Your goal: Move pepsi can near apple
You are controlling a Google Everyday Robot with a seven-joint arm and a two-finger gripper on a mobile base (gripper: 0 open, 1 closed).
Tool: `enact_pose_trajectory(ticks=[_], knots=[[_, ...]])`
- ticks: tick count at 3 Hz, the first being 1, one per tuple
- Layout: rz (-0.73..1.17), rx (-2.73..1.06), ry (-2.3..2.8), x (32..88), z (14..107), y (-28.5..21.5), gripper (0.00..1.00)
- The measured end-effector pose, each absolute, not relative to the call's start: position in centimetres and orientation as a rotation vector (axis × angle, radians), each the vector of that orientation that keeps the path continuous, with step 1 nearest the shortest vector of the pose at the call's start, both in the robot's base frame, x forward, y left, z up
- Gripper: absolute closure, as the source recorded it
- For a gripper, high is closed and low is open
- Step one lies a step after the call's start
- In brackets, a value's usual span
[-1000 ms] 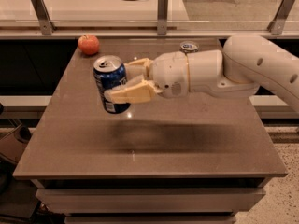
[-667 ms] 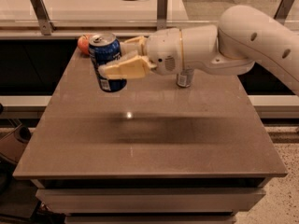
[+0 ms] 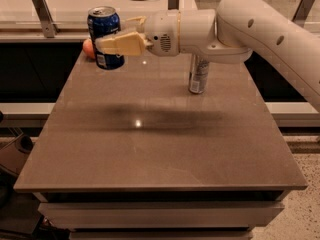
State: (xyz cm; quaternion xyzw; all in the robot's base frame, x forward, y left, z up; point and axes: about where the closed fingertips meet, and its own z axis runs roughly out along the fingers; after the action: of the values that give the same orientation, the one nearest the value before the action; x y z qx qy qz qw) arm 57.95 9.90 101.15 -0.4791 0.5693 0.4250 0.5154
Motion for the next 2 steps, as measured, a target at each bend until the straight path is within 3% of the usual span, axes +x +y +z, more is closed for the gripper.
enact_pose_trajectory(ticks=[2], knots=[[0.938,-0.887,1.37,62.7,97.6,8.2,1.0]])
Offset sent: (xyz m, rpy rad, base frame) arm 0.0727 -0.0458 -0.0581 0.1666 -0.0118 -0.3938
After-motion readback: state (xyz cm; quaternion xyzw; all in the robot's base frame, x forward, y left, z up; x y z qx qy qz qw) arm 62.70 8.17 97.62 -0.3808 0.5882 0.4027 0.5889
